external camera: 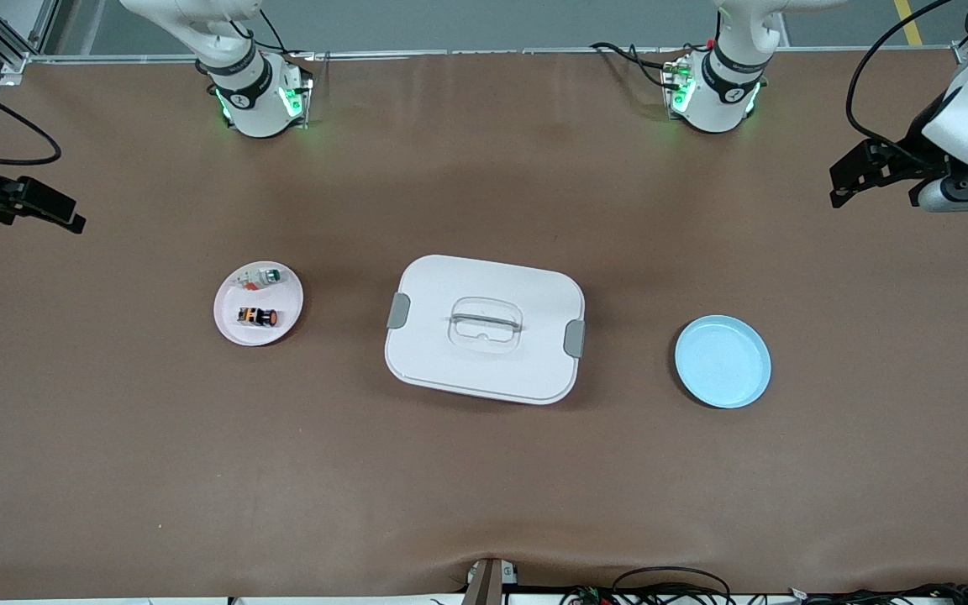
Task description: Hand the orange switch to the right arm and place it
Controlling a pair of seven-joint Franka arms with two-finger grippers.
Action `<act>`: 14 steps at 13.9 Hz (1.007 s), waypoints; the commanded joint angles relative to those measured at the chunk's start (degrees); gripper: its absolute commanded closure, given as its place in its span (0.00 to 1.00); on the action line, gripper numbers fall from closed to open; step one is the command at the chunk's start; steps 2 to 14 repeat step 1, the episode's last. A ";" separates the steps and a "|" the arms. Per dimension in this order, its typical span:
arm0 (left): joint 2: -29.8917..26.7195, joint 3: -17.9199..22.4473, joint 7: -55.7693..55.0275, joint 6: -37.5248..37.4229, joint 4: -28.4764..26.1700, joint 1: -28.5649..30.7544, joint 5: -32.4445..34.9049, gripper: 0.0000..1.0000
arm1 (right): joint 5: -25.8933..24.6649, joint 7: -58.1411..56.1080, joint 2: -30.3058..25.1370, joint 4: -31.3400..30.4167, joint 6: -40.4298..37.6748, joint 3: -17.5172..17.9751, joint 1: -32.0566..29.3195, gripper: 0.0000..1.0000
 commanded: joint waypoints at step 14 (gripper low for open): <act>0.83 0.34 0.86 -0.20 1.44 0.02 -0.76 0.00 | 0.84 1.90 -0.68 1.09 -0.82 -0.10 0.60 0.00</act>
